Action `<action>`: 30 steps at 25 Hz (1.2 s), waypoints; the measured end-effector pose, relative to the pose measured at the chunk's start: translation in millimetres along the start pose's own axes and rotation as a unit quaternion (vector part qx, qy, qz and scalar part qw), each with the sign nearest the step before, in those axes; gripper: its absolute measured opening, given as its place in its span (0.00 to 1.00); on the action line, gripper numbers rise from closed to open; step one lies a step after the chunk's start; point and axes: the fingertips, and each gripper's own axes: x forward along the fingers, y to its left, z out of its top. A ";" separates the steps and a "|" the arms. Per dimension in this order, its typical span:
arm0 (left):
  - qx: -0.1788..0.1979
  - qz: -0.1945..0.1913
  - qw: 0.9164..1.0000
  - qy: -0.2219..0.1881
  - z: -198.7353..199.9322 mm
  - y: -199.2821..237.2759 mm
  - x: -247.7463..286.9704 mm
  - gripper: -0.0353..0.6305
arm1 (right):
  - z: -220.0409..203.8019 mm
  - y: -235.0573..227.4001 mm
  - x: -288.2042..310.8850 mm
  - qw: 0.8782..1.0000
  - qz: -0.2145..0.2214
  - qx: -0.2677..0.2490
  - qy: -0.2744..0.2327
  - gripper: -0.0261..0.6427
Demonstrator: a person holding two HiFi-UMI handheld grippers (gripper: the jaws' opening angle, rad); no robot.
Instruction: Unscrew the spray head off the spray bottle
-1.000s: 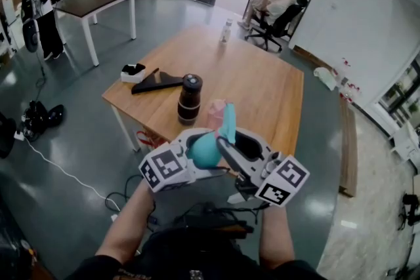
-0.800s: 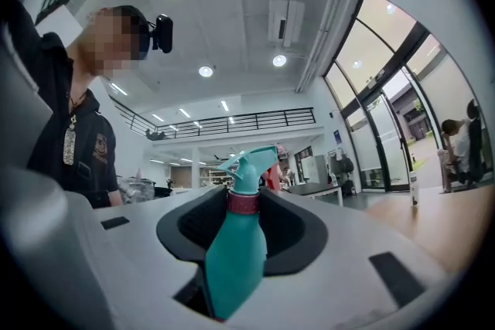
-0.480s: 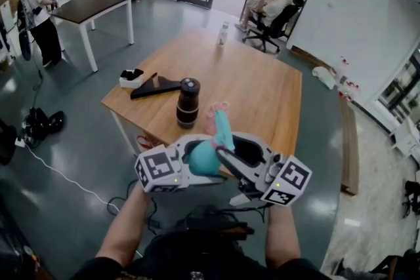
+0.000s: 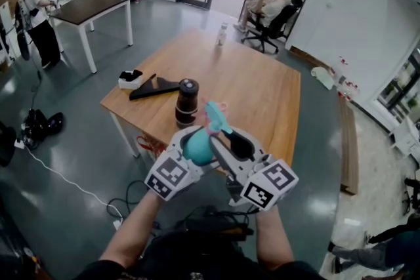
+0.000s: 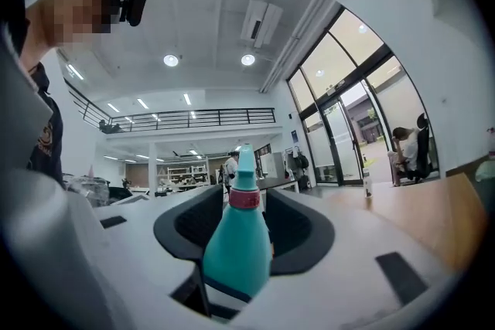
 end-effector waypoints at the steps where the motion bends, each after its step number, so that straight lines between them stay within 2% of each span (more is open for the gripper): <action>1: 0.002 0.010 1.000 0.006 -2.1 1.3 0.3 0.71 | -1.2 -1.1 1.5 1.000 -0.009 0.003 0.002 0.29; 5: 0.023 0.036 0.999 0.026 -8.4 2.1 1.0 0.71 | -5.2 -2.2 3.1 1.000 -0.025 0.010 0.005 0.29; 9: 0.028 0.016 0.999 0.025 -15.0 -3.7 -3.8 0.71 | -12.0 2.3 2.0 1.000 -0.014 0.008 0.004 0.25; 15: 0.011 -0.080 0.997 0.012 -2.3 -23.5 -5.8 0.71 | -2.4 11.0 -6.8 0.998 0.060 -0.006 0.009 0.24; 20: -0.006 -0.182 0.983 -0.010 7.1 -45.2 -18.2 0.71 | 2.2 26.6 -14.2 0.990 0.138 -0.023 0.010 0.24; 23: -0.008 -0.220 0.975 -0.020 13.5 -55.1 -23.8 0.71 | 4.3 32.1 -19.1 0.985 0.171 -0.021 0.006 0.24; 26: -0.016 -0.210 0.977 -0.029 12.8 -51.6 -23.2 0.71 | 5.0 30.5 -17.3 0.986 0.166 -0.019 0.002 0.25; 30: -0.028 -0.154 0.987 -0.036 12.9 -34.4 -17.6 0.71 | 4.8 18.6 -11.9 0.993 0.115 -0.010 0.001 0.25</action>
